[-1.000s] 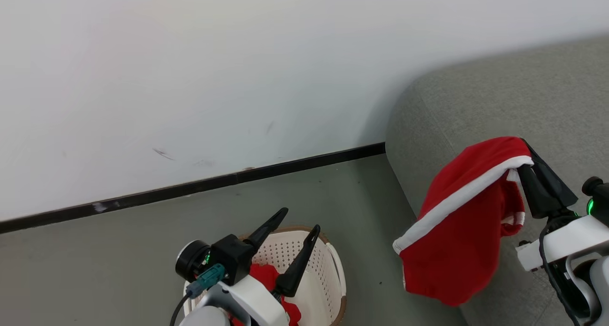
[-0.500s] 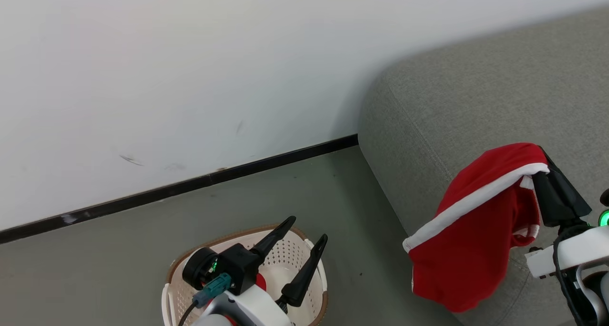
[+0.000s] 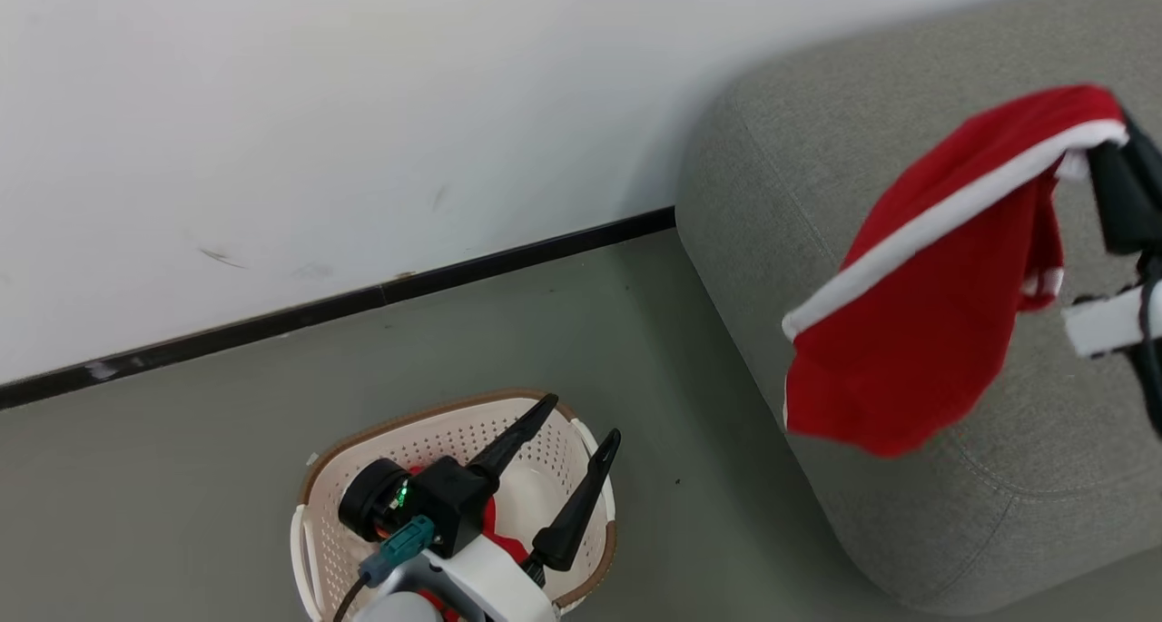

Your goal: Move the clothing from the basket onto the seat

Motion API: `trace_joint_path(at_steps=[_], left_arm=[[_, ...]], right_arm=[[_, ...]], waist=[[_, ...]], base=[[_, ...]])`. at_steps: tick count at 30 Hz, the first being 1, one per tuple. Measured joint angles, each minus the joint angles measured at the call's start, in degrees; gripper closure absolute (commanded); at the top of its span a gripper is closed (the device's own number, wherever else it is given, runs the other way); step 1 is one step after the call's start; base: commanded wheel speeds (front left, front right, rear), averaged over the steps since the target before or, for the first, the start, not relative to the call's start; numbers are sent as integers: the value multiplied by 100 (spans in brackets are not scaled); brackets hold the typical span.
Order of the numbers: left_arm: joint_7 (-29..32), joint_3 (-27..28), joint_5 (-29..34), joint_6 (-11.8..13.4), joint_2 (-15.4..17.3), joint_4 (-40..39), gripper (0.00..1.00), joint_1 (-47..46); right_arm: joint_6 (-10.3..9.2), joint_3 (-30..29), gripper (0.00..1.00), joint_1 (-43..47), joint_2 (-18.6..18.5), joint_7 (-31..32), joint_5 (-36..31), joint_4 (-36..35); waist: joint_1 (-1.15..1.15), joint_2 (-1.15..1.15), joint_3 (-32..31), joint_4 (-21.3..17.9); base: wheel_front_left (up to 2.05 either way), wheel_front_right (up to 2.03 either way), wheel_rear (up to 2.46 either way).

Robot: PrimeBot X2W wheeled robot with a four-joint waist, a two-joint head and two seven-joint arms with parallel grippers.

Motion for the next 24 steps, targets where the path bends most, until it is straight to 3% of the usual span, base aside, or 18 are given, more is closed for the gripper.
trace_joint_path(at_steps=[11,24], left_arm=[[158,-36,196,70,111,-404,0,-148],[356,-109,445,97,227,-835,0,-367]], right_arm=[[0,-764,100,-1814,-521,416,341,623],[0,-1727,100,-2698,-1436,590,353,1585]], waist=[[0,0,491,101],[0,0,1038,307]], base=[[0,0,0],[0,0,0]])
